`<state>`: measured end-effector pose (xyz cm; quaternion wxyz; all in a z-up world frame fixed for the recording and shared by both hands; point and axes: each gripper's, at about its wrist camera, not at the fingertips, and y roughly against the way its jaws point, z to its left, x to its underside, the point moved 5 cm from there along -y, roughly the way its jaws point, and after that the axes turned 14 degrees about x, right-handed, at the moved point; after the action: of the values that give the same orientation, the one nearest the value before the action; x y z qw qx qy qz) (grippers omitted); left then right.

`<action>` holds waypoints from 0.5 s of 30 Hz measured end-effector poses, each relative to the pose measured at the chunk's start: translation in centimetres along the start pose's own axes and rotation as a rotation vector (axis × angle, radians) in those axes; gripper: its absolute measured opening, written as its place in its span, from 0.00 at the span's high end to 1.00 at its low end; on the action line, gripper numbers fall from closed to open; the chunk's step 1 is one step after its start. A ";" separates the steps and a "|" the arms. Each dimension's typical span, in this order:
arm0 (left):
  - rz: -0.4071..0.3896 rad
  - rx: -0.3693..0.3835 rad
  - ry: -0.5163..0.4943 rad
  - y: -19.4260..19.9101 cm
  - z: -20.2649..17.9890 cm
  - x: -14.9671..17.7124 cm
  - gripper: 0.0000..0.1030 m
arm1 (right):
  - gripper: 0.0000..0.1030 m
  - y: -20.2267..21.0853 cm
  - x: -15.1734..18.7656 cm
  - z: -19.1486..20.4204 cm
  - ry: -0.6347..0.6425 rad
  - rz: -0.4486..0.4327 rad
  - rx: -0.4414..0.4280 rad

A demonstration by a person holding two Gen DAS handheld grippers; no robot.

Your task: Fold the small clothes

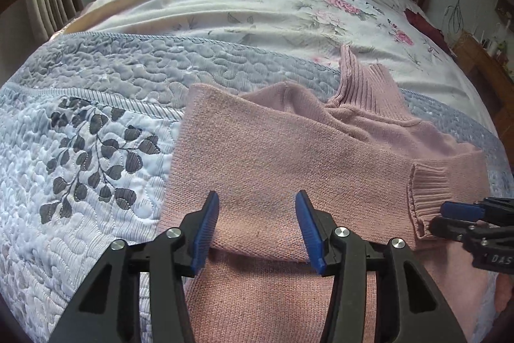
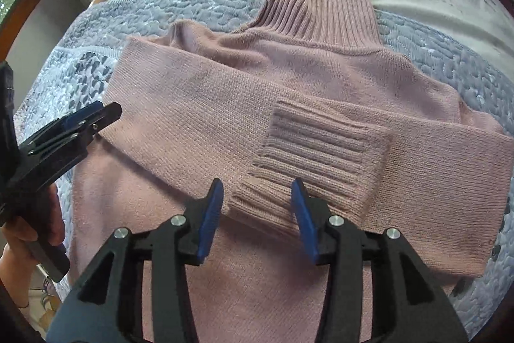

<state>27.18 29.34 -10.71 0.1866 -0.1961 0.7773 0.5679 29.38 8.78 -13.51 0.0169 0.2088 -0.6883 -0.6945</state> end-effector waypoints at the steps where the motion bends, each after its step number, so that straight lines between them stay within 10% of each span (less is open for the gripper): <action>1: 0.005 0.003 0.004 -0.3 0.0 0.1 0.52 | 0.52 -0.6 0.1 0.2 0.000 0.013 0.004; 4: 0.042 0.003 0.023 -1.8 0.3 0.6 0.51 | 0.59 -1.9 0.0 0.3 0.014 0.020 0.066; 7: 0.046 -0.011 0.019 -2.6 0.5 0.9 0.51 | 0.89 -1.8 0.0 -0.6 0.007 0.017 0.102; 15: 0.049 -0.031 -0.017 -2.7 0.4 1.0 0.51 | 0.90 3.2 1.4 -6.7 -0.167 -0.069 -0.033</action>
<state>27.79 28.86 -13.55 0.1763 -0.1751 0.7713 0.5860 29.31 1.85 -10.55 -0.0612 0.1735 -0.6682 -0.7209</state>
